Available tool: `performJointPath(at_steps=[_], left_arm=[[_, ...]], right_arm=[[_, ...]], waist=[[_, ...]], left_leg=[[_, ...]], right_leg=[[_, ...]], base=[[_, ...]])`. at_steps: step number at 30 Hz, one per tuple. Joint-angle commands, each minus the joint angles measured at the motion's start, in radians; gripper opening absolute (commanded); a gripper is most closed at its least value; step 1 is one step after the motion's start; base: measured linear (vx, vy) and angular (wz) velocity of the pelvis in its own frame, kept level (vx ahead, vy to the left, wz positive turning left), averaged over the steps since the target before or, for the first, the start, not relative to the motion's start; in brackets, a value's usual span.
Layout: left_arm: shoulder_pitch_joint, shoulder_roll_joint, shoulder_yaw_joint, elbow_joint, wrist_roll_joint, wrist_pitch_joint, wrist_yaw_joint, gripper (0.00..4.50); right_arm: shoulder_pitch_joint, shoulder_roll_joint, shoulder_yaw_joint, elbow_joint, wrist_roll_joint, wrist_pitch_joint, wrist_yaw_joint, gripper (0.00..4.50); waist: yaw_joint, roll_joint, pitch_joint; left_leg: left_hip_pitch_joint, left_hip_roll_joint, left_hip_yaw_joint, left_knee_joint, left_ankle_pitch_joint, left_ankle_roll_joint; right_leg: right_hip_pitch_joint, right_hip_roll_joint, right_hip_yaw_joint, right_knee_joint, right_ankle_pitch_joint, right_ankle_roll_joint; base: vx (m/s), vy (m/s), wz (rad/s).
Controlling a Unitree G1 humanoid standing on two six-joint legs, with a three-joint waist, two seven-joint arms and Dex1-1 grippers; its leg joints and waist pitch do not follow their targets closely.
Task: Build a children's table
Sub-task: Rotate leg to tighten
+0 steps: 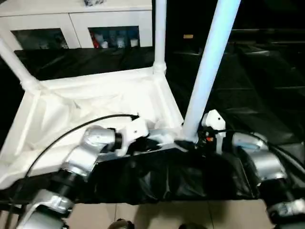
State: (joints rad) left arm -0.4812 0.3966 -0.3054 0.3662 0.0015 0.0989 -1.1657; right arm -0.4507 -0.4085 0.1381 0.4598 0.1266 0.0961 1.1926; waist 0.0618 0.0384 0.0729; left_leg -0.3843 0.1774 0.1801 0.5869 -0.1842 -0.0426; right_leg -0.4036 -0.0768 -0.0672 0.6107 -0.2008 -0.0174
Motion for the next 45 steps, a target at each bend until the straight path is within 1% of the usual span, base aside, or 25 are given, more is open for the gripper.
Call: performJointPath(at_steps=[1, 8, 9, 10, 11, 14, 15, 16, 17, 19, 20, 21, 23, 25, 26, 28, 29, 31, 34, 35, 41, 42, 43, 44, 45], left_arm=[[0.005, 0.022, -0.018, 0.005, 0.017, -0.009, -0.016, 0.00], [0.002, 0.039, -0.017, 0.008, 0.014, -0.013, -0.037, 0.00], [-0.002, 0.043, -0.019, 0.011, 0.012, -0.015, -0.044, 0.00], [-0.003, 0.044, -0.020, 0.012, 0.011, -0.015, -0.046, 0.00], [-0.007, 0.046, -0.024, 0.017, 0.009, -0.018, -0.054, 0.00], [-0.011, 0.047, -0.028, 0.024, 0.007, -0.022, -0.060, 0.00], [-0.012, 0.047, -0.032, 0.025, 0.008, -0.024, -0.062, 0.00], [-0.013, 0.044, -0.034, 0.026, 0.009, -0.025, -0.061, 0.00], [-0.013, 0.038, -0.037, 0.029, 0.012, -0.024, -0.058, 0.00], [-0.013, 0.034, -0.039, 0.030, 0.014, -0.024, -0.056, 0.00], [-0.016, 0.024, -0.041, 0.035, 0.021, -0.024, -0.041, 0.00], [-0.016, 0.023, -0.041, 0.036, 0.022, -0.024, -0.038, 0.00], [-0.044, -0.062, -0.036, 0.077, 0.057, 0.007, 0.098, 0.00], [-0.056, -0.116, -0.035, 0.091, 0.063, 0.024, 0.166, 0.00], [-0.057, -0.123, -0.035, 0.093, 0.064, 0.025, 0.174, 0.00], [-0.057, -0.161, -0.040, 0.091, 0.063, 0.044, 0.207, 0.00], [-0.061, -0.191, -0.045, 0.097, 0.073, 0.043, 0.247, 0.00], [-0.060, -0.232, -0.046, 0.093, 0.079, 0.063, 0.294, 0.00], [-0.056, -0.256, -0.048, 0.087, 0.089, 0.071, 0.322, 0.00], [-0.047, -0.276, -0.044, 0.073, 0.094, 0.079, 0.333, 0.00], [-0.027, -0.274, -0.042, 0.050, 0.101, 0.077, 0.335, 0.00], [-0.025, -0.270, -0.040, 0.051, 0.101, 0.075, 0.333, 0.00], [-0.025, -0.257, -0.035, 0.051, 0.103, 0.067, 0.330, 0.00], [-0.023, -0.245, -0.031, 0.047, 0.101, 0.063, 0.322, 0.00], [-0.021, -0.239, -0.029, 0.043, 0.099, 0.063, 0.319, 0.00]], right_arm=[[-0.021, 0.002, 0.049, 0.018, 0.017, -0.021, 0.099, 3.31], [-0.048, 0.010, 0.076, 0.057, 0.014, -0.046, 0.163, 2.76], [-0.056, 0.015, 0.081, 0.064, 0.024, -0.047, 0.181, 2.72], [-0.056, 0.015, 0.082, 0.065, 0.025, -0.048, 0.184, 2.72], [-0.059, 0.016, 0.082, 0.071, 0.030, -0.049, 0.199, 2.70], [-0.058, 0.017, 0.080, 0.078, 0.032, -0.056, 0.215, 2.69], [-0.048, 0.016, 0.080, 0.071, 0.035, -0.059, 0.220, 2.69], [-0.035, 0.018, 0.077, 0.060, 0.041, -0.055, 0.218, 2.68], [-0.020, 0.020, 0.073, 0.047, 0.047, -0.050, 0.214, 2.68], [-0.011, 0.022, 0.070, 0.039, 0.050, -0.047, 0.211, 2.68], [0.004, 0.027, 0.064, 0.026, 0.054, -0.044, 0.193, 2.67], [0.006, 0.028, 0.063, 0.025, 0.054, -0.043, 0.190, 2.66], [0.081, 0.104, 0.005, -0.019, 0.043, -0.039, -0.029, 2.65], [0.116, 0.165, -0.030, -0.027, 0.024, -0.027, -0.185, 2.65], [0.120, 0.173, -0.034, -0.027, 0.022, -0.023, -0.205, 2.65], [0.151, 0.229, -0.057, -0.045, 0.018, -0.040, -0.308, 2.65], [0.169, 0.285, -0.073, -0.056, 0.007, -0.034, -0.414, 2.64], [0.180, 0.364, -0.089, -0.049, -0.002, -0.044, -0.534, 2.63], [0.180, 0.411, -0.094, -0.040, -0.030, -0.047, -0.628, 2.58], [0.176, 0.450, -0.094, -0.035, -0.056, -0.040, -0.711, 2.58], [0.162, 0.496, -0.071, -0.044, -0.072, -0.061, -0.759, 2.58], [0.163, 0.496, -0.069, -0.047, -0.077, -0.067, -0.760, 2.90], [0.166, 0.483, -0.066, -0.057, -0.076, -0.070, -0.743, 2.90], [0.168, 0.464, -0.070, -0.063, -0.074, -0.070, -0.728, 2.90], [0.169, 0.454, -0.072, -0.066, -0.075, -0.069, -0.727, 3.29]], waist=[[0.007, -0.014, -0.059], [0.010, -0.014, -0.064], [0.014, -0.006, -0.066], [0.014, -0.010, -0.066], [0.016, -0.006, -0.066], [0.021, -0.009, -0.067], [0.025, 0.007, -0.069], [0.025, -0.002, -0.068], [0.030, 0.012, -0.069], [0.030, 0.002, -0.069], [0.033, 0.022, -0.071], [0.030, 0.014, -0.071], [0.030, 0.018, -0.066], [0.022, 0.009, -0.062], [0.020, 0.010, -0.058], [0.016, 0.010, -0.050], [0.013, 0.017, -0.042], [0.007, 0.015, -0.043], [0.001, 0.017, -0.049], [-0.002, 0.025, -0.056], [-0.008, 0.027, -0.062], [-0.009, 0.026, -0.062], [-0.009, 0.013, -0.065], [-0.006, 0.019, -0.066], [-0.003, 0.018, -0.067]], left_leg=[[0.014, 0.061, -0.016, -0.067, -0.166, 0.105], [0.012, 0.060, -0.017, -0.062, -0.121, 0.117], [0.013, 0.060, -0.018, -0.061, -0.118, 0.118], [0.013, 0.060, -0.017, -0.061, -0.119, 0.120], [0.013, 0.060, -0.017, -0.060, -0.118, 0.120], [0.014, 0.061, -0.016, -0.059, -0.119, 0.121], [0.015, 0.061, -0.019, -0.058, -0.120, 0.118], [0.015, 0.061, -0.017, -0.059, -0.128, 0.116], [0.015, 0.061, -0.019, -0.059, -0.131, 0.111], [0.016, 0.061, -0.018, -0.060, -0.143, 0.106], [0.018, 0.062, -0.021, -0.059, -0.150, 0.099], [0.018, 0.062, -0.018, -0.061, -0.154, 0.099], [0.021, 0.061, -0.017, -0.062, -0.170, 0.085], [0.020, 0.058, -0.020, -0.070, -0.205, 0.064], [0.023, 0.054, -0.022, -0.073, -0.248, 0.048], [0.026, 0.052, -0.022, -0.077, -0.292, 0.033], [0.037, 0.053, -0.028, -0.084, -0.358, 0.012], [0.042, 0.053, -0.034, -0.091, -0.397, -0.009], [0.041, 0.052, -0.034, -0.094, -0.372, -0.008], [0.034, 0.052, -0.033, -0.098, -0.327, 0.002], [0.026, 0.053, -0.029, -0.094, -0.289, 0.025], [0.025, 0.052, -0.028, -0.093, -0.282, 0.028], [0.021, 0.051, -0.026, -0.091, -0.256, 0.038], [0.019, 0.051, -0.028, -0.091, -0.241, 0.042], [0.019, 0.052, -0.026, -0.088, -0.215, 0.053]], right_leg=[[0.050, -0.075, 0.050, -0.071, -0.144, -0.263], [0.053, -0.076, 0.048, -0.060, -0.072, -0.285], [0.053, -0.077, 0.047, -0.058, -0.064, -0.289], [0.053, -0.076, 0.047, -0.059, -0.056, -0.293], [0.053, -0.076, 0.047, -0.057, -0.047, -0.295], [0.054, -0.076, 0.047, -0.057, -0.041, -0.296], [0.054, -0.077, 0.046, -0.055, -0.040, -0.298], [0.054, -0.075, 0.047, -0.058, -0.037, -0.298], [0.055, -0.076, 0.046, -0.055, -0.035, -0.300], [0.056, -0.075, 0.047, -0.057, -0.030, -0.299], [0.054, -0.075, 0.046, -0.055, -0.032, -0.302], [0.054, -0.072, 0.046, -0.060, -0.030, -0.299], [0.050, -0.073, 0.050, -0.064, -0.034, -0.293], [0.054, -0.077, 0.049, -0.075, -0.138, -0.266], [0.052, -0.079, 0.048, -0.086, -0.255, -0.237], [0.049, -0.081, 0.050, -0.101, -0.381, -0.196], [0.037, -0.084, 0.052, -0.118, -0.527, -0.146], [0.034, -0.085, 0.051, -0.125, -0.583, -0.113], [0.034, -0.082, 0.051, -0.125, -0.538, -0.106], [0.040, -0.080, 0.052, -0.120, -0.452, -0.123], [0.046, -0.079, 0.053, -0.108, -0.322, -0.159], [0.047, -0.079, 0.053, -0.107, -0.309, -0.164], [0.052, -0.079, 0.053, -0.105, -0.280, -0.170], [0.053, -0.080, 0.053, -0.099, -0.267, -0.174], [0.052, -0.081, 0.053, -0.097, -0.245, -0.179]], base=[[0.000, 0.000, 0.00], [0.000, 0.000, 0.00], [0.000, 0.000, 0.00], [0.000, 0.000, 0.00], [0.000, 0.000, 0.00], [0.000, 0.000, 0.00], [0.000, 0.000, 0.00], [0.000, 0.000, 0.00], [0.000, 0.000, 0.00], [0.000, 0.000, 0.00], [0.000, 0.000, 0.00], [0.000, 0.000, 0.00], [0.000, 0.000, 0.00], [0.000, 0.000, 0.00], [0.000, 0.000, 0.00], [0.000, 0.000, 0.00], [0.000, 0.000, 0.00], [0.000, 0.000, 0.00], [0.000, 0.000, 0.00], [0.000, 0.000, 0.00], [0.000, 0.000, 0.00], [0.000, 0.000, 0.00], [0.000, 0.000, 0.00], [0.000, 0.000, 0.00], [0.000, 0.000, 0.00]])
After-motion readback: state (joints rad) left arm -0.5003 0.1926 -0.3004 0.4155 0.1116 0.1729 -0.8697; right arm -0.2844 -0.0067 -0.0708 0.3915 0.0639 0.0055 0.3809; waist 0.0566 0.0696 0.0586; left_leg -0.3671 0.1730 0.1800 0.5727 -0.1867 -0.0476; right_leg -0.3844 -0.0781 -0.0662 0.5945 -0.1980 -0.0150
